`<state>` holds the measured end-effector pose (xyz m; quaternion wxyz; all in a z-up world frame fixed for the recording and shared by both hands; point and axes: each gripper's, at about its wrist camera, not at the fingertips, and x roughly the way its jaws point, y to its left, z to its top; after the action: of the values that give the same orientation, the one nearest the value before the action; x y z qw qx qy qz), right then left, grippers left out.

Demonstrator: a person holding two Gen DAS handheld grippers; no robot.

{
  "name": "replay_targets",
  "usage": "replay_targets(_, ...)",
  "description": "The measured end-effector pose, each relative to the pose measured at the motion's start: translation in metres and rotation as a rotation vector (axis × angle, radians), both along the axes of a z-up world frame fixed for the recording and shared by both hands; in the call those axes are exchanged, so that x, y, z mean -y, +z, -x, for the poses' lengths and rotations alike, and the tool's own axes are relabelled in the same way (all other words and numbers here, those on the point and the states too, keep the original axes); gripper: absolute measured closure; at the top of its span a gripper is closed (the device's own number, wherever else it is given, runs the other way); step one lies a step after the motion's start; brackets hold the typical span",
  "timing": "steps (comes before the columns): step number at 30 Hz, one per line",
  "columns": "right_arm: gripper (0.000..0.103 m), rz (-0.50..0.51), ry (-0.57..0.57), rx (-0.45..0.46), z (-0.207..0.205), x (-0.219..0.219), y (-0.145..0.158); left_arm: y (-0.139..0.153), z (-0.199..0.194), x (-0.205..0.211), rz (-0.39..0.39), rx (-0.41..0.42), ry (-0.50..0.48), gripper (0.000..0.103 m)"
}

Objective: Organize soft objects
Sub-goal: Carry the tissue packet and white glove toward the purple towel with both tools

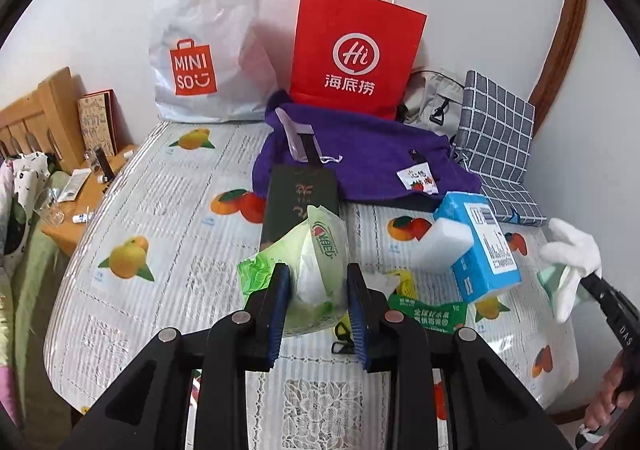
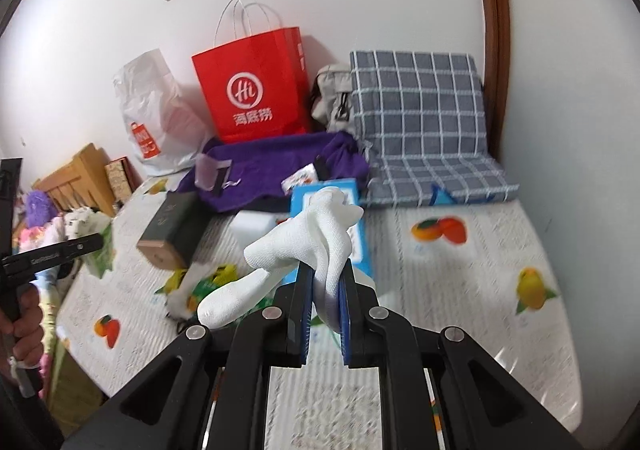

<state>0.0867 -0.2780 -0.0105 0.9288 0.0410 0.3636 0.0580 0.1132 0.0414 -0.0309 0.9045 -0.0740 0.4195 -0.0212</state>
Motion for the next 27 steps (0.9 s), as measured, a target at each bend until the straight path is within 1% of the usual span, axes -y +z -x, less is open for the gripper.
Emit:
replay_targets(12,0.091,0.03,0.024,0.044,-0.039,-0.015,0.029,0.023,-0.032,0.008,-0.048,0.018,0.008,0.076)
replay_targets(20,0.091,0.02,0.05,0.053,-0.071,-0.027,0.036,0.031,-0.061,0.012,-0.068,0.02,0.004,0.076)
replay_targets(25,0.091,-0.005,0.077,0.055,-0.087,-0.032,0.038,0.031,-0.078,0.012,-0.075,0.015,0.0,0.076)
replay_targets(27,0.091,0.002,0.077,0.06,-0.094,-0.034,0.039,0.031,-0.085,0.013,-0.08,0.01,0.001,0.076)
